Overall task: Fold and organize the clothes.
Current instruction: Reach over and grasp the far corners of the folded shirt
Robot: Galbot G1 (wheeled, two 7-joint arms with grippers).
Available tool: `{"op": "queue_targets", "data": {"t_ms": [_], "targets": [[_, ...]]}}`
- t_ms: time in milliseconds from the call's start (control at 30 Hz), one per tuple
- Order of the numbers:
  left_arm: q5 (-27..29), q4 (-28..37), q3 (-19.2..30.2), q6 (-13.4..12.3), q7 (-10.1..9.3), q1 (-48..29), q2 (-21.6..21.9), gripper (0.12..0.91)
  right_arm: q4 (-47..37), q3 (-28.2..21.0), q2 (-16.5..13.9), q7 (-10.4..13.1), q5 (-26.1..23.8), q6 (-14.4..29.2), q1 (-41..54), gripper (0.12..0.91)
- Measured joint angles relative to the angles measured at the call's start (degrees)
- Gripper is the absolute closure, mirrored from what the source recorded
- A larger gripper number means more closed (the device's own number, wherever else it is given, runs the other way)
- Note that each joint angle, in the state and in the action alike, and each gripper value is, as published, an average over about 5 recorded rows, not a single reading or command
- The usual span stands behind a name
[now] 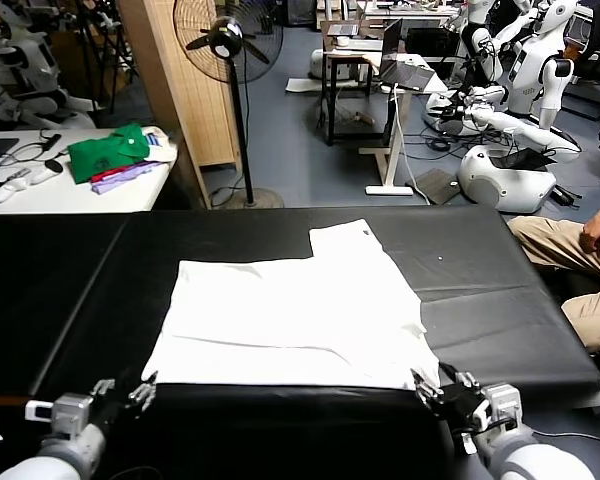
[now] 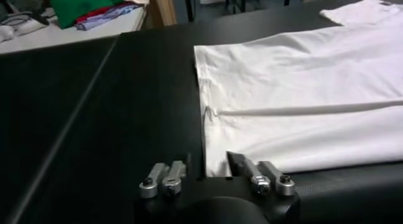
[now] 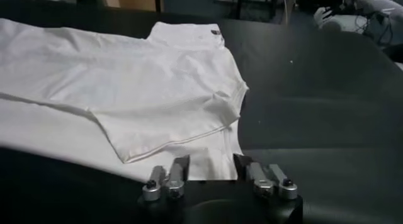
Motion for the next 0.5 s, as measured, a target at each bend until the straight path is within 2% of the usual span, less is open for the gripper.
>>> {"op": "queue_targets", "data": {"t_ms": [100,200,333,500], "targets": [[-2.92,0.37,-0.2,-0.43,0.26,-3.87,0.9,0.237,-3.94,-1.63,-0.19,0.04,0.32,0.56,7.33,0.227],[-5.67,3.09,1.62,0.0,-0.61,-11.15,2.03,0.233,-10.26,-5.42,-0.07,0.06,0.39,2.39,16.72,0.227],[-8.22,8.69,6.01,0.54,-1.56,-22.77,3.62,0.232,-20.17,-12.14,0.48,0.48,0.4,5.32,29.4,0.227],[-10.0,16.89,12.72,0.72,-1.62,-35.04,4.95,0.232,-33.35,-20.52,2.07,1.69,0.03,8.1,42.41,0.227]]}}
